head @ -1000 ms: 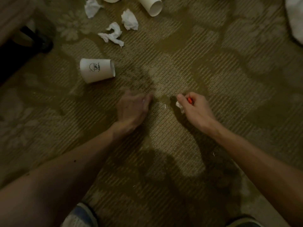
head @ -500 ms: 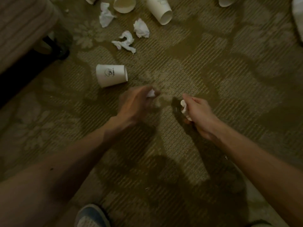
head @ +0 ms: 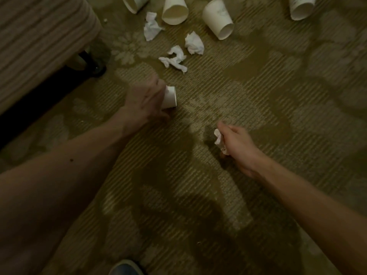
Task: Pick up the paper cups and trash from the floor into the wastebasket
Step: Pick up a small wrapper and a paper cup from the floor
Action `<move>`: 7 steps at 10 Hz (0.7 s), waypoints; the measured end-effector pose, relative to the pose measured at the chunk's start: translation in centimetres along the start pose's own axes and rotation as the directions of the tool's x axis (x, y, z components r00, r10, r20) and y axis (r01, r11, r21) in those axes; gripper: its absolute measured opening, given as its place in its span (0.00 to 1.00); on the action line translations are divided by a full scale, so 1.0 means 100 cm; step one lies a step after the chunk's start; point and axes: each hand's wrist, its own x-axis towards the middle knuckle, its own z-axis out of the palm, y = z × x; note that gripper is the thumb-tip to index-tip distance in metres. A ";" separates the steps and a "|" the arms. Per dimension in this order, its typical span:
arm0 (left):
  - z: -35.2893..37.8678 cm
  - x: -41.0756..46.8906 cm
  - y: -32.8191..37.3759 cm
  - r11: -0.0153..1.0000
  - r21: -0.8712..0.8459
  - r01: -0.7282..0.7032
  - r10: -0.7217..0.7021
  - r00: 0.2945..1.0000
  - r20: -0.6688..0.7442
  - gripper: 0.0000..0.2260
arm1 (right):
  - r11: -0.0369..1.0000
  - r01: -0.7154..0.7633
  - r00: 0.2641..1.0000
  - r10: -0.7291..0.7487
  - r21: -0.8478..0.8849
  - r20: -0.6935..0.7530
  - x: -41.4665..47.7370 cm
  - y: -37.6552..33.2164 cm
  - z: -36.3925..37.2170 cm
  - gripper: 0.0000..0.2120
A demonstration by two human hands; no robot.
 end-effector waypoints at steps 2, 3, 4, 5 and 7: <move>0.004 -0.001 0.007 0.979 -0.184 0.081 -0.076 0.996 0.037 0.33 | 0.997 -0.059 0.998 0.058 0.058 0.019 -0.002 0.005 0.002 0.21; -0.004 -0.004 0.013 0.929 -0.360 0.089 -0.079 0.996 0.042 0.34 | 0.989 -0.101 0.993 0.094 0.104 0.073 0.000 0.006 -0.002 0.20; -0.012 -0.005 0.025 0.862 -0.498 0.099 -0.065 0.994 0.085 0.32 | 0.983 -0.097 0.991 0.082 0.156 0.101 0.001 0.000 -0.012 0.15; -0.033 -0.015 0.055 0.598 -0.781 0.182 0.024 0.970 0.244 0.30 | 0.971 -0.107 0.993 0.092 0.213 0.077 -0.012 -0.016 -0.036 0.14; -0.140 -0.070 0.140 0.152 -0.926 0.345 0.310 0.873 0.376 0.19 | 0.913 -0.172 0.967 0.229 0.370 -0.115 -0.131 -0.076 -0.110 0.09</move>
